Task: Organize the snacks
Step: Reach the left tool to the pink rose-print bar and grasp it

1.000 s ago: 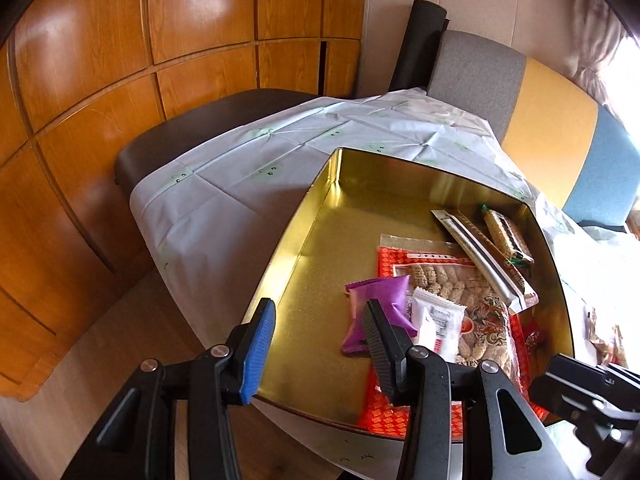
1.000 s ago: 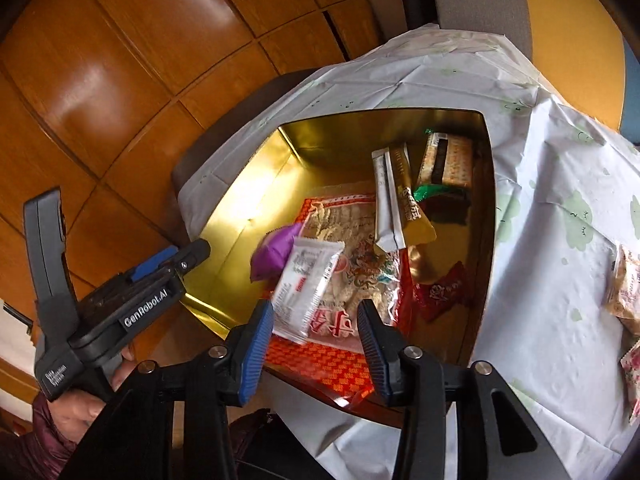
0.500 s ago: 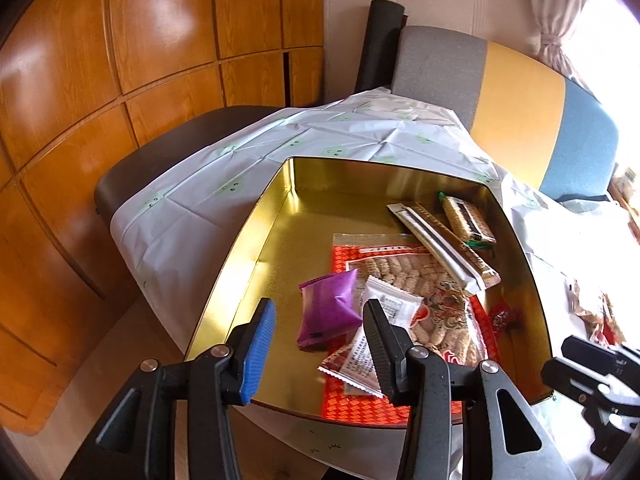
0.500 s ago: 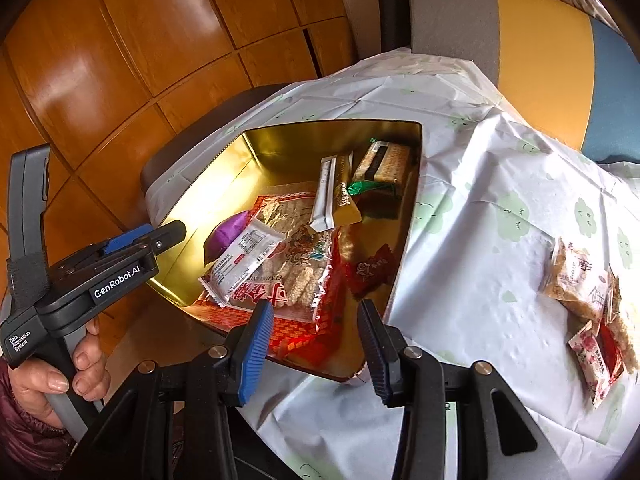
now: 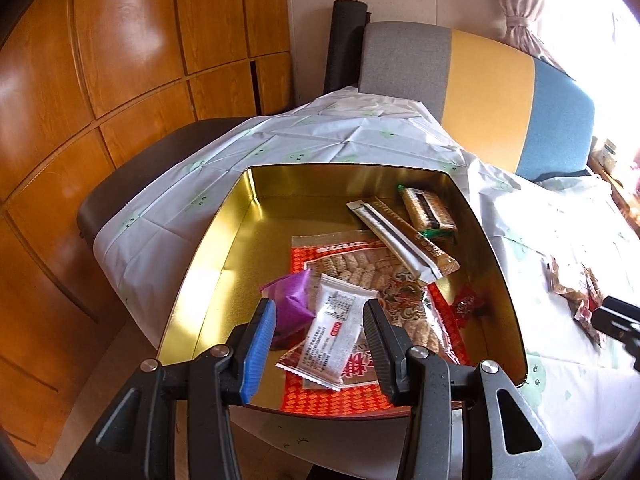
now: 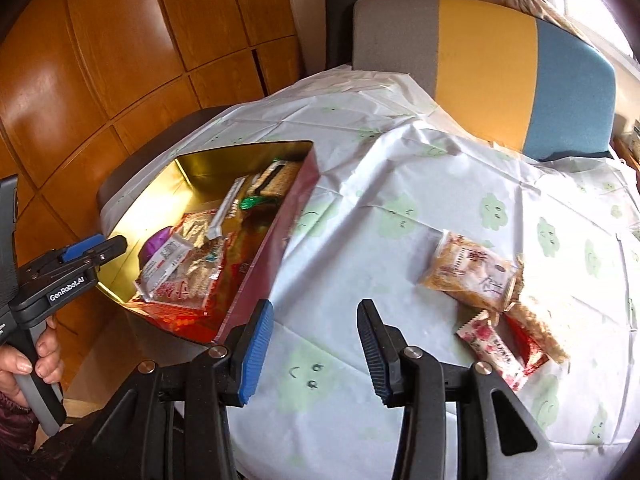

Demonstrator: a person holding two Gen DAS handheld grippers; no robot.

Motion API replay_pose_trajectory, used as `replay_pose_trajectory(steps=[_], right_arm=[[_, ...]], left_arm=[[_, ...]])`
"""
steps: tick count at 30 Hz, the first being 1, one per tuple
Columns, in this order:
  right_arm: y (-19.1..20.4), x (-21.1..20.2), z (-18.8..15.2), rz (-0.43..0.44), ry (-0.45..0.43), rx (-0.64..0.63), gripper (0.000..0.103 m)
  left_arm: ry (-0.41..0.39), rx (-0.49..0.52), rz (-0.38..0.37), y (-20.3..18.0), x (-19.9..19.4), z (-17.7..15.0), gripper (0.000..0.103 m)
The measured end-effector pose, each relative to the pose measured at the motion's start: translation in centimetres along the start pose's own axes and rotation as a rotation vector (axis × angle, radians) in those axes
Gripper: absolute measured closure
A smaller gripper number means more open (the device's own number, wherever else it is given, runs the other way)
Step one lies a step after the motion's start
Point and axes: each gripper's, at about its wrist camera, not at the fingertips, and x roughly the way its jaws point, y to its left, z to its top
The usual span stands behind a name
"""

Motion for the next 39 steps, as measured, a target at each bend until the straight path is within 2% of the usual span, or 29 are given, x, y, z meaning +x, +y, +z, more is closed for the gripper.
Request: replay_pose_trajectory(steps=[11, 18, 20, 23, 28, 34, 39], right_arm=[[-10.0, -3.9, -1.8, -0.208, -0.005, 0.109, 0.059], [-16.4, -6.2, -2.7, -0.363, -0.007, 0.166, 0.057], [-18.3, -6.7, -3.0, -0.399, -0.016, 0.224, 0.057], [-20.2, -6.8, -3.3, -0.414, -0.022, 0.333, 0.057], [-22.3, -7.3, -3.8, -0.380, -0.037, 0.454, 0.057], [-23.0, -7.9, -4.1, -0.380, -0.058, 0.508, 0.057], [-23.2, -7.9, -4.2, -0.373, -0.055, 0.527, 0.057]], left_arm=[[-0.008, 0.088, -0.047, -3.5, -0.6, 0.3, 0.057], [-0.009, 0.164, -0.099, -7.1, -1.1, 0.7, 0.057], [-0.009, 0.189, -0.120, -8.3, -1.3, 0.8, 0.057], [-0.005, 0.231, -0.152, -10.5, -1.4, 0.9, 0.057], [0.029, 0.298, -0.236, -14.3, -1.1, 0.9, 0.057], [0.104, 0.374, -0.328, -19.1, -0.1, 0.2, 0.057], [0.226, 0.379, -0.424, -22.3, 1.4, -0.2, 0.057]])
